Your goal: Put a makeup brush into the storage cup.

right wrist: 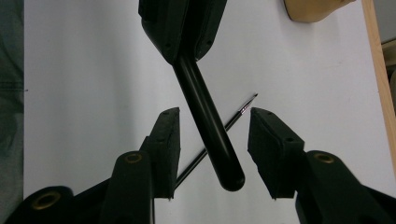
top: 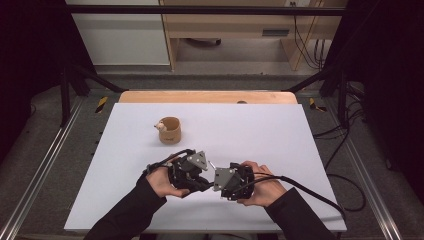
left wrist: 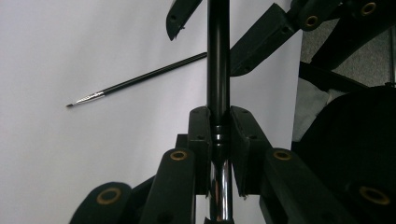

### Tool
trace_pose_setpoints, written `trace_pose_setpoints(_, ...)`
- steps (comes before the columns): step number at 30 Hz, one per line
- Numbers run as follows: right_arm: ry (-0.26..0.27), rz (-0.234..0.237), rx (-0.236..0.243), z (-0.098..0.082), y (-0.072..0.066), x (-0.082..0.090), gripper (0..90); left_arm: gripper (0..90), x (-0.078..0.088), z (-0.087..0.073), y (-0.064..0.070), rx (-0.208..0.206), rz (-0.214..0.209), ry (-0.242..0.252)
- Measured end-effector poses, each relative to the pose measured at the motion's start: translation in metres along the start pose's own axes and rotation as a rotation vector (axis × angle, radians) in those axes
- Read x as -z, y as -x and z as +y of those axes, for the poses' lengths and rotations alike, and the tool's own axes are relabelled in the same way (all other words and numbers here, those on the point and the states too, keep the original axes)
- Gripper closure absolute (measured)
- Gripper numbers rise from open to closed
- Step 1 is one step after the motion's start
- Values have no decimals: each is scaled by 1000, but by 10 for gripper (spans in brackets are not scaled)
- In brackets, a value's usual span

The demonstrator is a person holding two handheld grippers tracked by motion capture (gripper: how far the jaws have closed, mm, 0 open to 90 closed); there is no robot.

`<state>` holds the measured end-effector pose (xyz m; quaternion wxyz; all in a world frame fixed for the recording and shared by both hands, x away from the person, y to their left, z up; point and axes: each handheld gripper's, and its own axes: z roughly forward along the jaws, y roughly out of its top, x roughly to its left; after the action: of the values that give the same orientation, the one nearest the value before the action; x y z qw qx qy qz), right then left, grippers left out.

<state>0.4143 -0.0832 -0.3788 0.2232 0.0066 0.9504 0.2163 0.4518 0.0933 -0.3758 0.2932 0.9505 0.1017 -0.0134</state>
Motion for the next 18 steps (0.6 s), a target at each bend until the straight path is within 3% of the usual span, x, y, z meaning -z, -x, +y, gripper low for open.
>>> trace_pose_setpoints(3, 0, -3, 0, 0, -2, -1, 559, 790, 0, 0, 0, -5, -4, -8)
trace_pose_setpoints(10, 6, -1, 52, 1, -2, -3, 602, 790, -2, 1, 2, 7, -12, 7)
trace_pose_setpoints(12, 4, 0, 37, 1, -5, -3, 613, 790, -2, 1, 2, 7, -17, 8)
trace_pose_setpoints(18, 8, 7, 61, 2, -6, -5, 650, 790, -4, 2, 3, 6, -24, 7)
